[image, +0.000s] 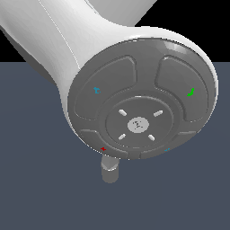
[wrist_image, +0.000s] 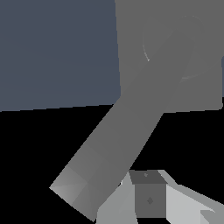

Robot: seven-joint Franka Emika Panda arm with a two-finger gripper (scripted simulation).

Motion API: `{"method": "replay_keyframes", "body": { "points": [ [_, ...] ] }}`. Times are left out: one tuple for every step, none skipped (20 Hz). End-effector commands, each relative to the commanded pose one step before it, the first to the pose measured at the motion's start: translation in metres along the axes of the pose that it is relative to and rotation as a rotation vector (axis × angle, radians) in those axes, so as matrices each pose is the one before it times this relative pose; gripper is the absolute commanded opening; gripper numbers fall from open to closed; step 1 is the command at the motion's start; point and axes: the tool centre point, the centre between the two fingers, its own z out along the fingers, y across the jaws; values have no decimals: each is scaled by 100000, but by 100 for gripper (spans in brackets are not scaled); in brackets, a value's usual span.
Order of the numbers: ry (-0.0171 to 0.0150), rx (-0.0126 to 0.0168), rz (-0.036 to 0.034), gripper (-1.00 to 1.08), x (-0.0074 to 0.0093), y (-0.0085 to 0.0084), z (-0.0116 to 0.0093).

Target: Turn on the faucet by rotating a designated handle.

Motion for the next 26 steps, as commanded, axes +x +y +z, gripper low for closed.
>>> {"method": "replay_keyframes", "body": {
  "points": [
    [4381, -6923, -7032, -100, -102, 327, 969],
    [25, -111, -266, -100, -3, -289, 43],
    [24, -111, -266, -100, -3, -288, 43],
    [23, -109, -262, -100, -4, -288, 43],
    [22, -110, -266, -100, -4, -286, 44],
    [20, -109, -267, -100, -5, -285, 45],
    [0, 0, 0, -100, 0, 0, 0],
    [-7602, 3563, 5433, -100, -770, 116, 326],
    [-1466, 687, 1048, -100, -699, -648, -448],
    [384, -183, -276, -100, 260, -192, 1],
    [382, -182, -275, -100, 259, -192, 1],
    [379, -180, -273, -100, 257, -193, 0],
    [382, -182, -276, -100, 258, -190, 1],
    [375, -179, -271, -100, 254, -193, 0],
    [380, -181, -275, -100, 257, -189, 1],
    [374, -178, -271, -100, 254, -191, 0],
    [376, -179, -273, -100, 255, -190, 1],
    [374, -178, -272, -100, 254, -190, 1],
    [374, -178, -272, -100, 254, -189, 1],
    [374, -178, -272, -100, 253, -189, 1],
    [373, -178, -273, -100, 253, -189, 1],
    [371, -177, -272, -100, 252, -189, 1],
    [373, -178, -274, -100, 253, -188, 2],
    [371, -177, -273, -100, 252, -189, 1],
    [372, -178, -275, -100, 252, -188, 2],
    [368, -176, -272, -100, 250, -189, 1]
  ]
}}
